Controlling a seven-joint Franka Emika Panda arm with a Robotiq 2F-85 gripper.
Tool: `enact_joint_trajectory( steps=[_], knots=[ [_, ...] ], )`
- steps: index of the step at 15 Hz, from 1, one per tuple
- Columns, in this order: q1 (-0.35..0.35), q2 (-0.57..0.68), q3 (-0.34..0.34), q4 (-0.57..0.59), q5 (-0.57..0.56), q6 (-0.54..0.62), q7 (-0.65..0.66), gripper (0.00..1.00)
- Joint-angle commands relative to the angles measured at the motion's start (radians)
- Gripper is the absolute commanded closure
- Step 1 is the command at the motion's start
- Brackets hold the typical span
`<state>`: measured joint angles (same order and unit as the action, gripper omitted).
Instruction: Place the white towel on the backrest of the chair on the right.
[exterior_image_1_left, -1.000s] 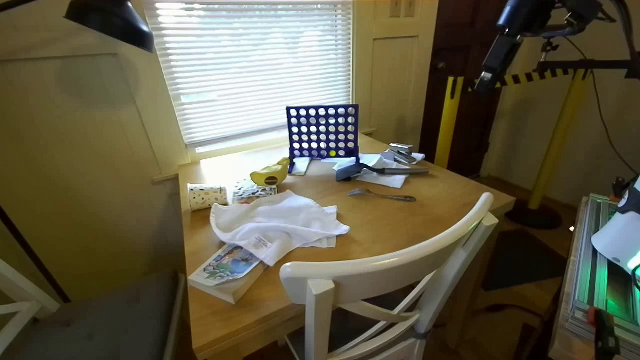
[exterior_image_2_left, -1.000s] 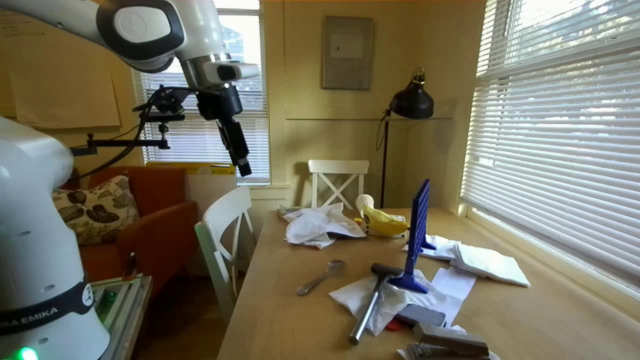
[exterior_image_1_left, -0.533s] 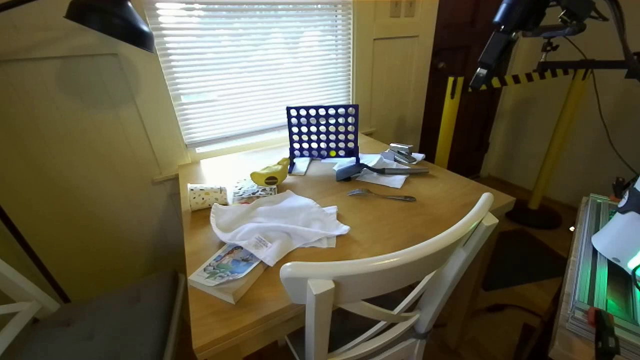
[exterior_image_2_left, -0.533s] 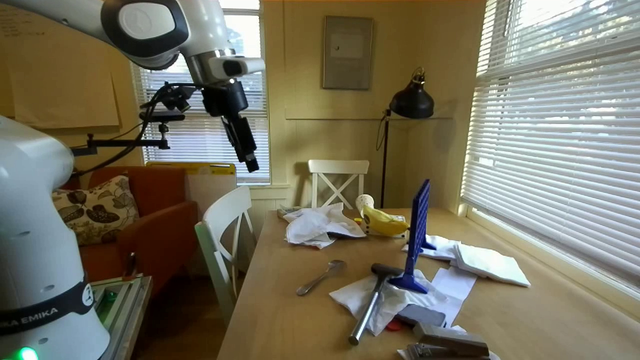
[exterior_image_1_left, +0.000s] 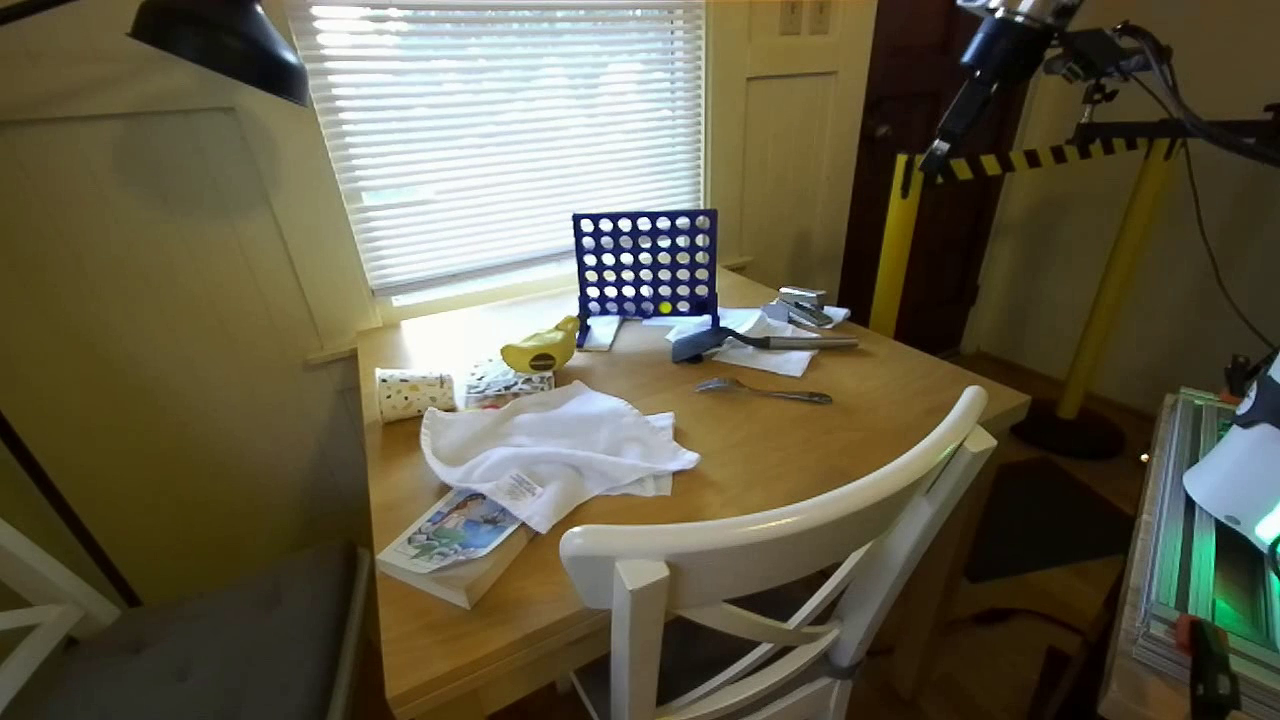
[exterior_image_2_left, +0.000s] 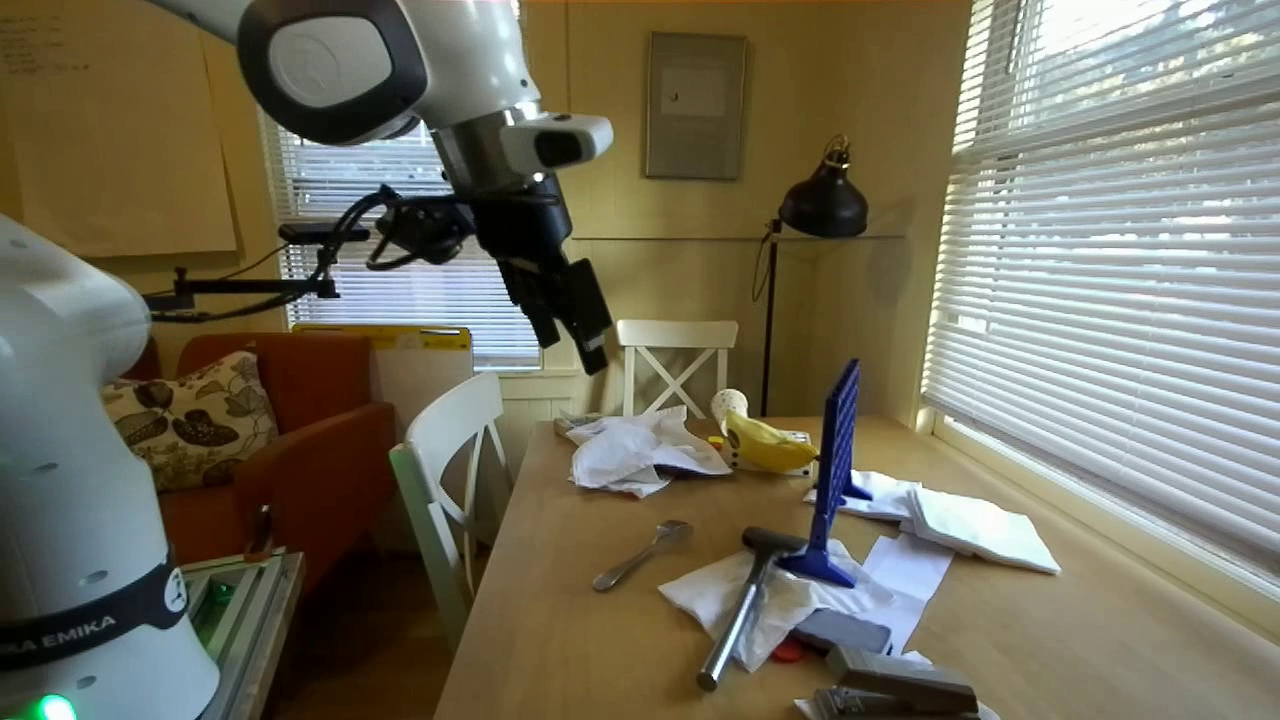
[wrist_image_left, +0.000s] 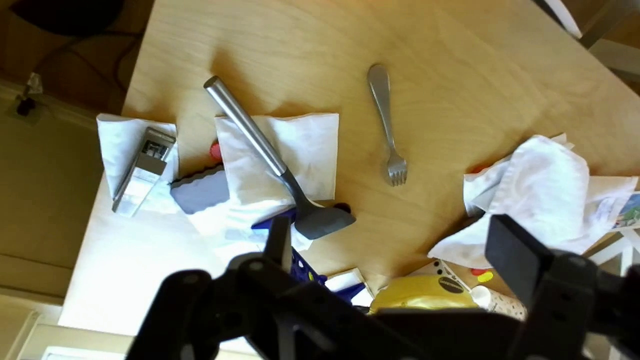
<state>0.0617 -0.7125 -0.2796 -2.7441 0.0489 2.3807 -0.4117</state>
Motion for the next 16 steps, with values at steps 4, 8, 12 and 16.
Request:
enact_joint_trajectory(
  steps=[4,8,12,16],
  knots=[
    [0.146,0.310,-0.111,0.196,0.159,0.008,-0.216,0.00],
    [0.183,0.456,-0.026,0.305,0.245,-0.015,-0.249,0.00],
    [0.102,0.409,0.033,0.244,0.219,0.008,-0.208,0.00],
    [0.088,0.394,0.028,0.239,0.218,0.008,-0.209,0.00]
  ],
)
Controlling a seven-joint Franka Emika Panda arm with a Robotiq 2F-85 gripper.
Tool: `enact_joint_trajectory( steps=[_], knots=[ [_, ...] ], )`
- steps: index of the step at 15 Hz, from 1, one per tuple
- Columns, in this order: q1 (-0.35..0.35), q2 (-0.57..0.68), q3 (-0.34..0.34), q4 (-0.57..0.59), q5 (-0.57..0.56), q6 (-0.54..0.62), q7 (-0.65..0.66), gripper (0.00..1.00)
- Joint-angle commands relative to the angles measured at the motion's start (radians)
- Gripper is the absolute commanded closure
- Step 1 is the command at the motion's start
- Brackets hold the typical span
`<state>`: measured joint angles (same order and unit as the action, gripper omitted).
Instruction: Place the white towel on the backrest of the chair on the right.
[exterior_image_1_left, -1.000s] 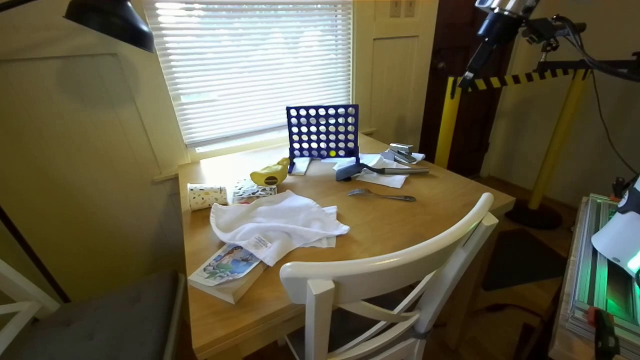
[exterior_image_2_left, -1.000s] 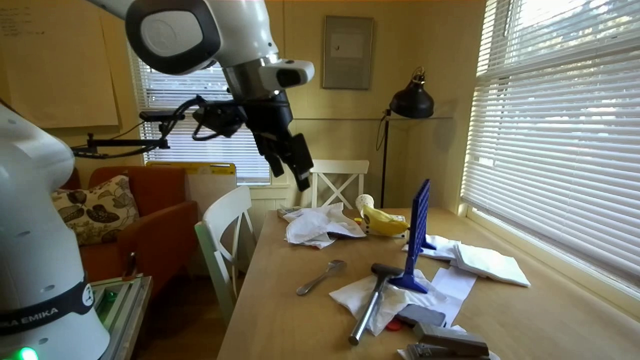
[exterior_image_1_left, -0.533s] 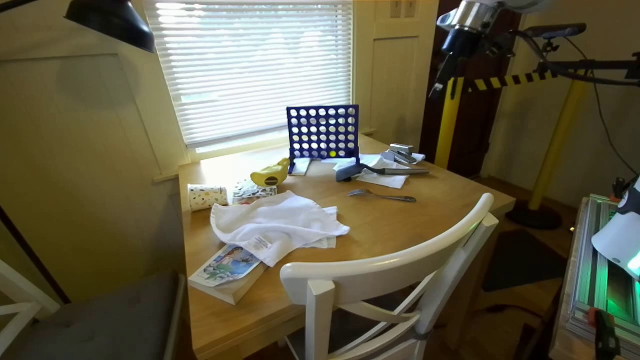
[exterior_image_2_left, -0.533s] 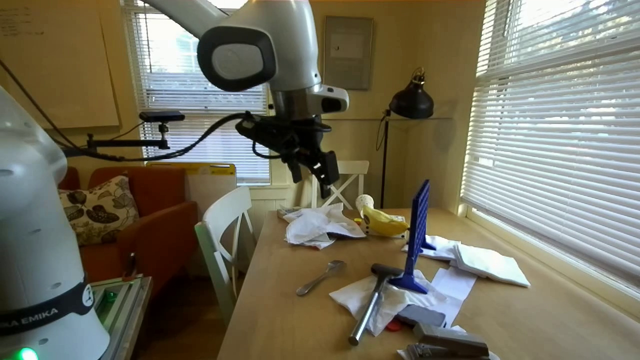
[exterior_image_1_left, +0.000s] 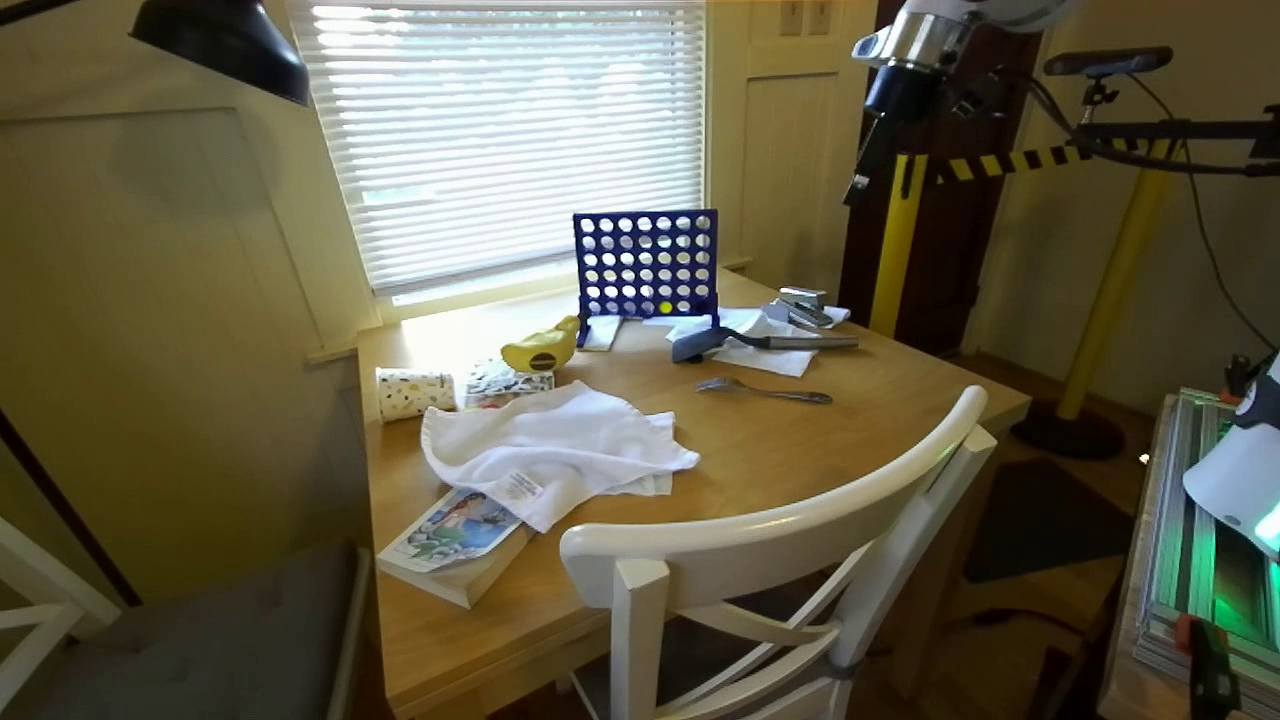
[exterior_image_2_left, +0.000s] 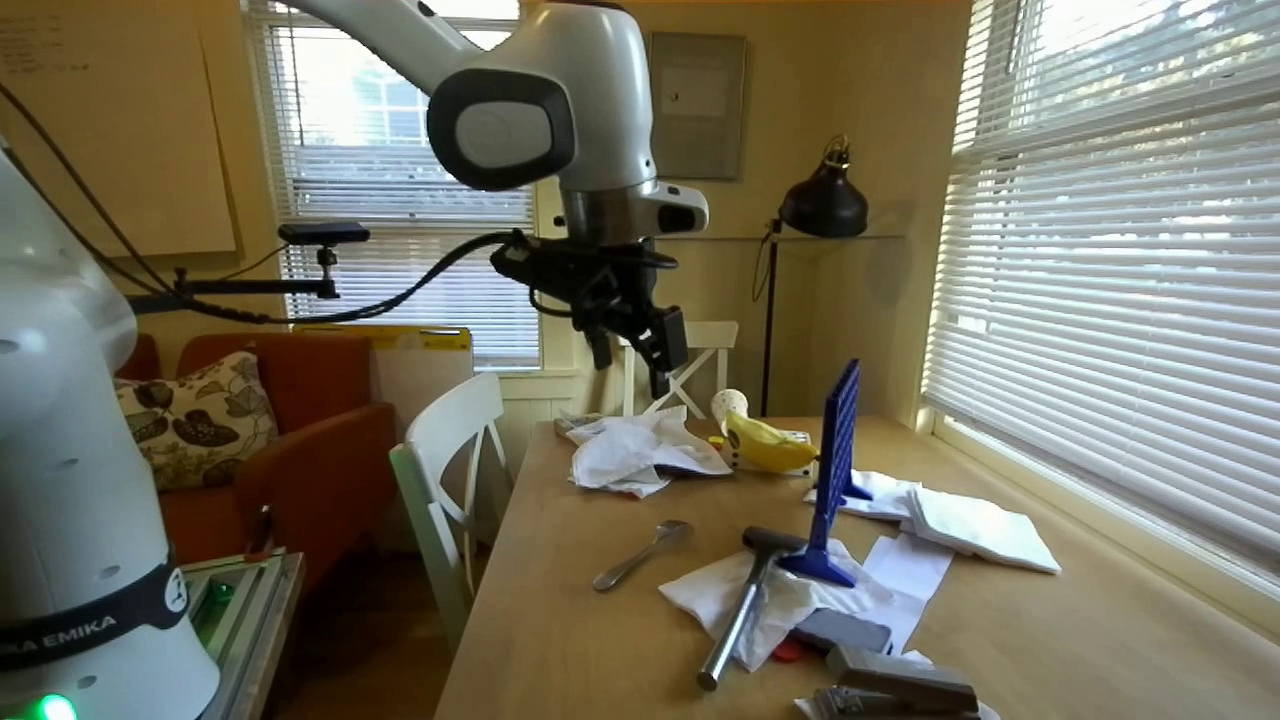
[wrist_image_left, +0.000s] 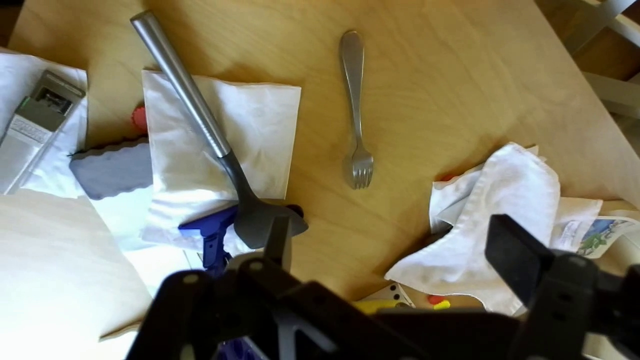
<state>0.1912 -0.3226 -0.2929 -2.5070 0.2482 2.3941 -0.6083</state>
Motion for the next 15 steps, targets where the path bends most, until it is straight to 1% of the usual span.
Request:
enact_joint_trajectory(
  steps=[1,3,4,5,6,7,8,9,11,13,15],
  knots=[
    [-0.030,0.027,0.034,0.008,0.051,0.024,-0.022,0.00],
    [-0.007,0.116,0.032,0.045,0.143,0.117,-0.026,0.00],
    [0.005,0.178,0.040,0.085,0.189,0.150,-0.023,0.00],
    [0.020,0.239,0.052,0.128,0.242,0.176,-0.040,0.00],
    [0.027,0.298,0.068,0.179,0.289,0.173,-0.068,0.00],
    [0.021,0.345,0.094,0.226,0.318,0.143,-0.102,0.00],
    [0.015,0.392,0.119,0.285,0.385,0.091,-0.193,0.00],
    [-0.008,0.445,0.160,0.345,0.432,0.052,-0.258,0.00],
    [-0.061,0.549,0.245,0.461,0.486,-0.020,-0.338,0.00],
    [-0.103,0.653,0.316,0.578,0.477,-0.108,-0.365,0.00],
    [-0.130,0.751,0.372,0.693,0.427,-0.189,-0.379,0.00]
  ],
)
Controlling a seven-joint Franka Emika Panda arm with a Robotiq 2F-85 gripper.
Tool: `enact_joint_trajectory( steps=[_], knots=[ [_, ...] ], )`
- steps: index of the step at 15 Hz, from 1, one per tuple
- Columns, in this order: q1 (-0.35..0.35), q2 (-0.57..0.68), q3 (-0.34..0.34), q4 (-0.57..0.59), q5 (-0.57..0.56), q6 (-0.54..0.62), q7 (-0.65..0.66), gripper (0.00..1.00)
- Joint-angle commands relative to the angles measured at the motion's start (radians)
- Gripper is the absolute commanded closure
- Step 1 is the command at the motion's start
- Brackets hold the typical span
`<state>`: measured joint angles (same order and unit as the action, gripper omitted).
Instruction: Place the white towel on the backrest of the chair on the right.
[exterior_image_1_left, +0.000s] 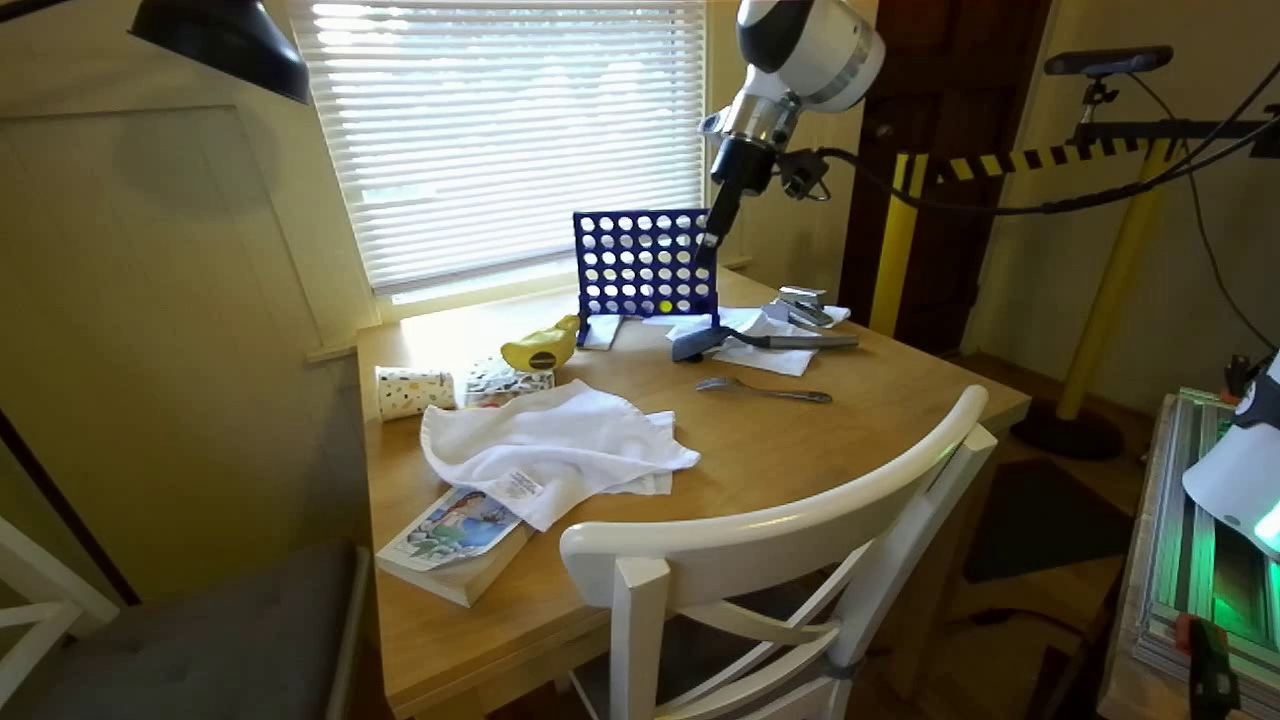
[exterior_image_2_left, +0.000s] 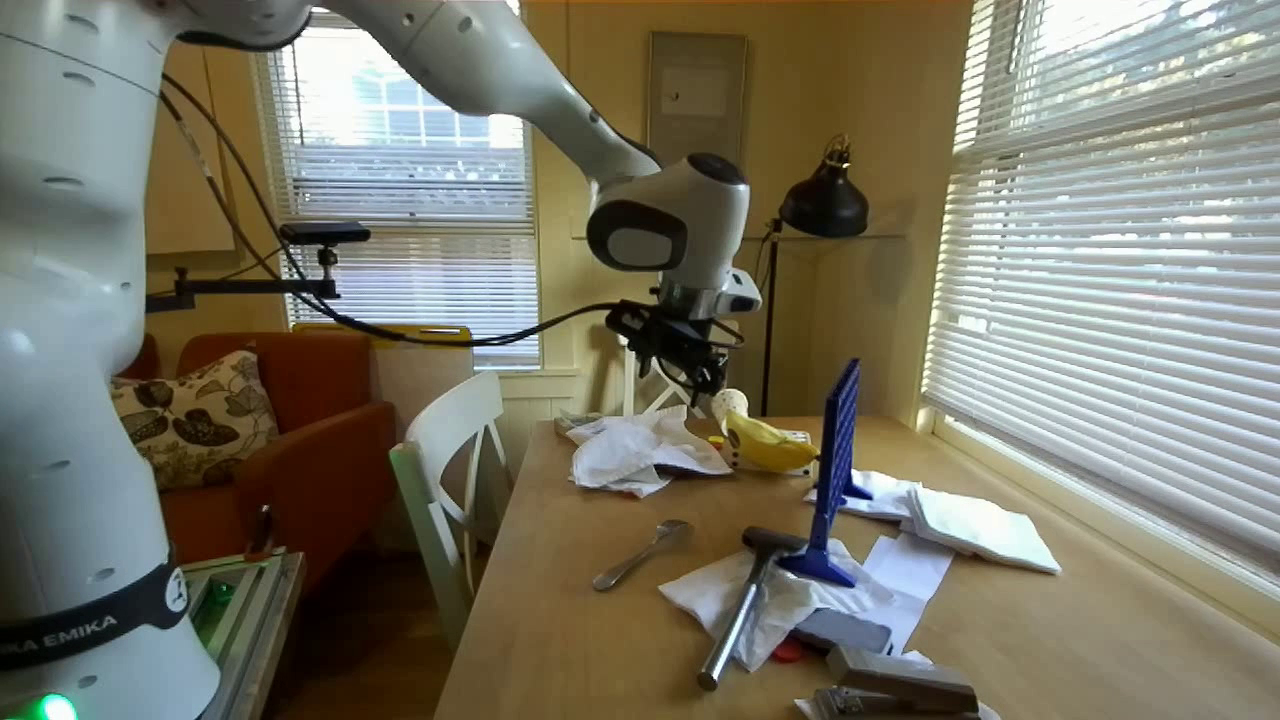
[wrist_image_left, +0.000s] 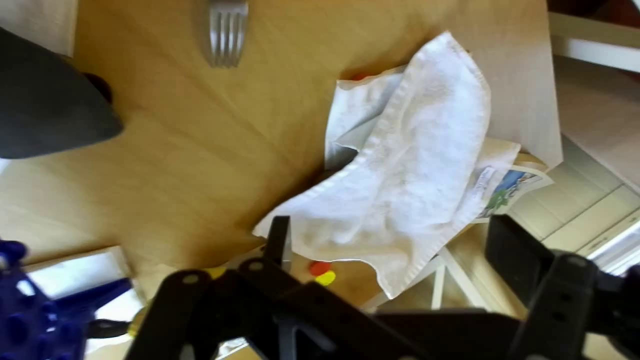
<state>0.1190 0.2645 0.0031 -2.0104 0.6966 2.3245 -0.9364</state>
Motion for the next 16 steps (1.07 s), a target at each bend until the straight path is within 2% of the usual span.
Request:
enact_joint_trajectory(
  steps=[1,3,7,9,12,15,16],
  knots=[
    [-0.059,0.048,0.074,0.053,-0.021,-0.032,-0.006,0.00],
    [-0.070,0.089,0.097,0.084,-0.022,-0.031,-0.007,0.00],
    [-0.078,0.071,0.095,0.076,-0.019,-0.031,-0.008,0.00],
    [-0.075,0.123,0.114,0.103,0.014,-0.003,0.021,0.00],
    [-0.074,0.225,0.173,0.156,0.102,0.100,0.010,0.00],
    [-0.047,0.321,0.210,0.224,0.086,0.129,0.102,0.00],
    [-0.030,0.347,0.209,0.241,0.059,0.126,0.176,0.00]
  ],
)
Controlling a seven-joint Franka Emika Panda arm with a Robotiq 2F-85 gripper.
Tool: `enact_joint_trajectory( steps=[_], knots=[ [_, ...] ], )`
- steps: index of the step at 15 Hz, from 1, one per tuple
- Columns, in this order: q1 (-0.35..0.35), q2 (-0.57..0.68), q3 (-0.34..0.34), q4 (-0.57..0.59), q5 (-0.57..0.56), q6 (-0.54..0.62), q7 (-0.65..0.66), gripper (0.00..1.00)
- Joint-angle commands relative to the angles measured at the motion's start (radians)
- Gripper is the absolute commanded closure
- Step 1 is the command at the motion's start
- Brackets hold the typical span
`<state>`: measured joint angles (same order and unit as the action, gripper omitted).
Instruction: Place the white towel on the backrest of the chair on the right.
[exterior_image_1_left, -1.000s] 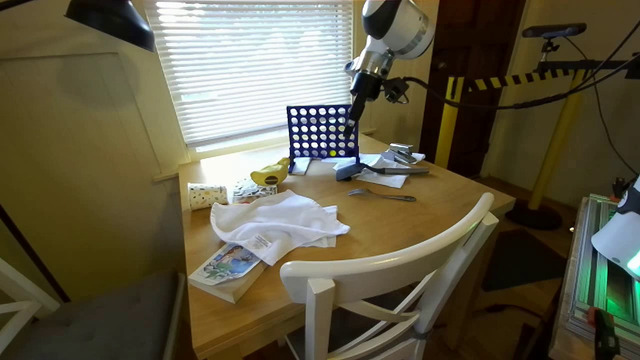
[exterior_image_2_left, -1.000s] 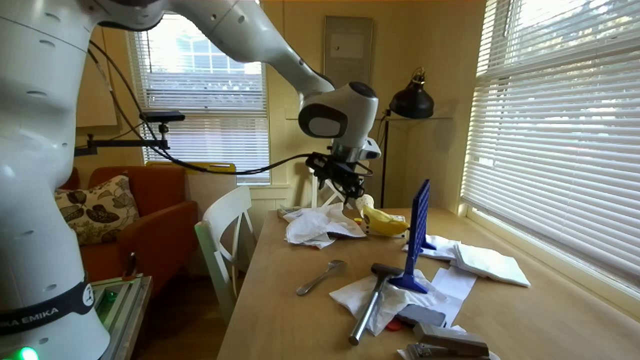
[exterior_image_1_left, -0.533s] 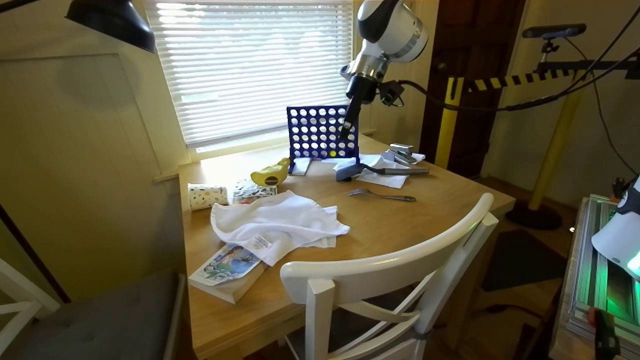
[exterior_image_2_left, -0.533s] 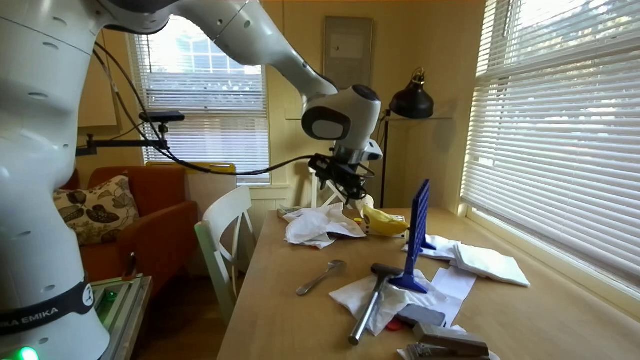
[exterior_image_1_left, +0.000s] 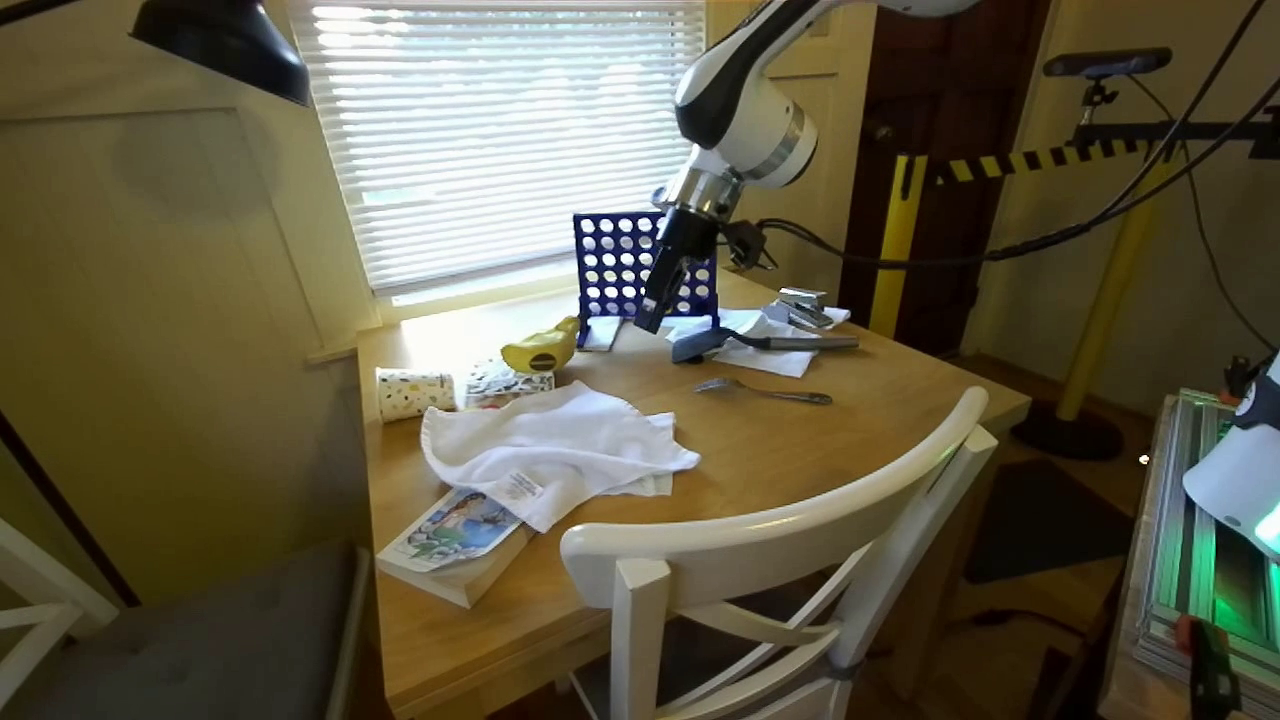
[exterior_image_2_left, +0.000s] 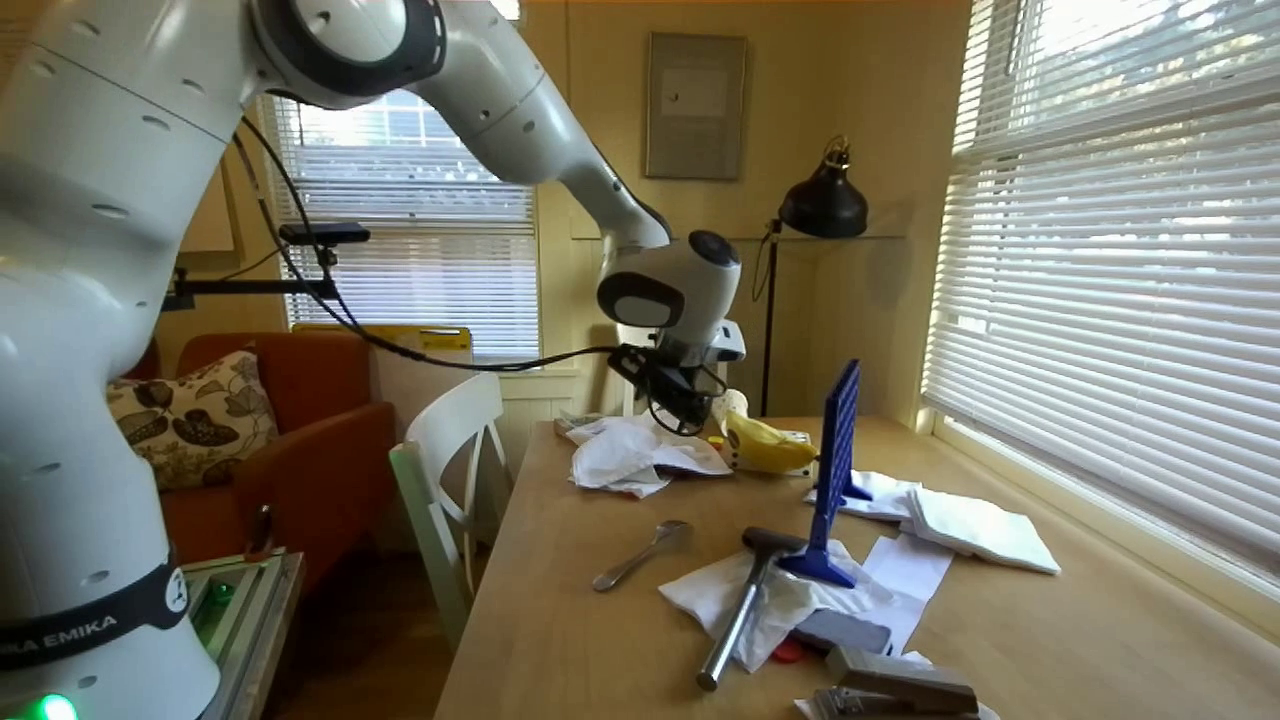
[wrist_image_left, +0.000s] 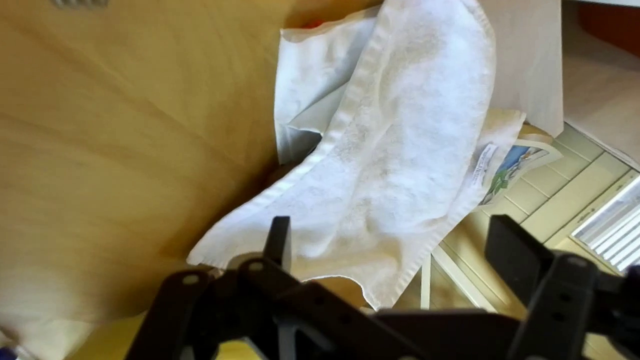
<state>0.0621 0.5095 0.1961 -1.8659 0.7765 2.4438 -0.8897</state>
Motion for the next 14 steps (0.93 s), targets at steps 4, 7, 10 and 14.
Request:
enact_joint_trajectory(
  steps=[4,7,10,14],
  knots=[
    [0.117,0.122,-0.021,0.099,-0.056,0.037,0.415,0.00],
    [0.111,0.133,0.012,0.092,-0.094,0.075,0.559,0.00],
    [0.082,0.121,0.046,0.074,-0.109,0.079,0.562,0.00],
    [0.075,0.138,0.049,0.095,-0.126,0.068,0.584,0.00]
  ],
)
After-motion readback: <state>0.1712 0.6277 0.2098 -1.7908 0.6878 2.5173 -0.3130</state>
